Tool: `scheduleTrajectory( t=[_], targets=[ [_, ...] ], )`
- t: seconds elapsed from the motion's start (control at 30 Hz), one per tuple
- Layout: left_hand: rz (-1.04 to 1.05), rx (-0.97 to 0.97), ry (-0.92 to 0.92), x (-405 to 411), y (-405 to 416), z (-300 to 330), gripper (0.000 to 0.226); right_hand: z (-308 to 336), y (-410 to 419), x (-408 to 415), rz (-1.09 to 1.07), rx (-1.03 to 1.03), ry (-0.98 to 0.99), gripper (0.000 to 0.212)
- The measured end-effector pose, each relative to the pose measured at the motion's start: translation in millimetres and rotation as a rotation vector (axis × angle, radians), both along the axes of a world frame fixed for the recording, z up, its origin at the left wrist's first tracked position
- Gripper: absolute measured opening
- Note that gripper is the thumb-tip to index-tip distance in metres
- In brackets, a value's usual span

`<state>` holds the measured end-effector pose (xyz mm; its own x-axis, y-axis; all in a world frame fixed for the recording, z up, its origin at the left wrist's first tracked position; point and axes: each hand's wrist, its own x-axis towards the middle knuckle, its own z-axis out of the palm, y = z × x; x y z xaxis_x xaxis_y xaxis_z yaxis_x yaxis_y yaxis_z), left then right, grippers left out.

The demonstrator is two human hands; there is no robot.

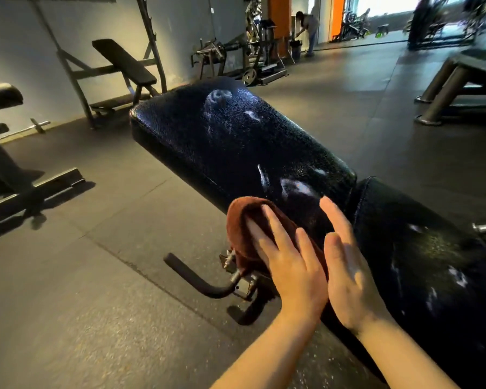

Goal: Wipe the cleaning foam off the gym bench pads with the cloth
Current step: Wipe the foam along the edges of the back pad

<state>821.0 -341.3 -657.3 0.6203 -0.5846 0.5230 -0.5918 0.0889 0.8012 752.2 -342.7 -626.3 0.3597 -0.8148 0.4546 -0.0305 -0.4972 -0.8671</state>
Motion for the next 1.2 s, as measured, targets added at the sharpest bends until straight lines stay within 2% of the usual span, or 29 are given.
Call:
scheduleTrajectory(
  t=[0.07, 0.13, 0.23, 0.37, 0.5, 0.67, 0.83, 0.93, 1.1, 1.2],
  targets=[
    [-0.117, 0.089, 0.020, -13, 13, -16, 0.065, -9, 2, -18, -0.096, 0.048, -0.055, 0.069],
    [-0.158, 0.097, 0.040, -16, 16, -24, 0.065, -15, 2, -30, -0.160, 0.073, -0.076, 0.067],
    [-0.100, 0.057, 0.030, -10, 4, -23, 0.067, -20, 5, -34, -0.178, 0.038, -0.002, 0.064],
    [-0.026, -0.054, 0.018, 8, -11, -9, 0.069, -26, 6, -24, -0.135, -0.128, 0.143, 0.047],
    [0.060, -0.157, 0.014, 39, -21, 19, 0.072, -38, 0, -19, -0.120, -0.238, 0.195, 0.049],
    [0.200, -0.198, 0.172, 101, -33, 78, 0.071, -43, -3, -16, -0.155, -0.243, 0.174, 0.048],
    [0.214, -0.316, 0.366, 91, -33, 73, 0.071, -42, -2, -13, -0.168, -0.190, 0.117, 0.048],
    [0.146, -0.258, 0.444, 58, -27, 48, 0.077, -42, -2, -14, -0.151, -0.143, 0.076, 0.048],
    [-0.019, 0.023, 0.427, -25, 1, 0, 0.091, -35, -2, -22, -0.053, 0.037, -0.049, 0.045],
    [-0.028, 0.067, 0.408, -32, 3, -1, 0.097, -34, -4, -29, -0.001, 0.110, -0.092, 0.047]
  ],
)
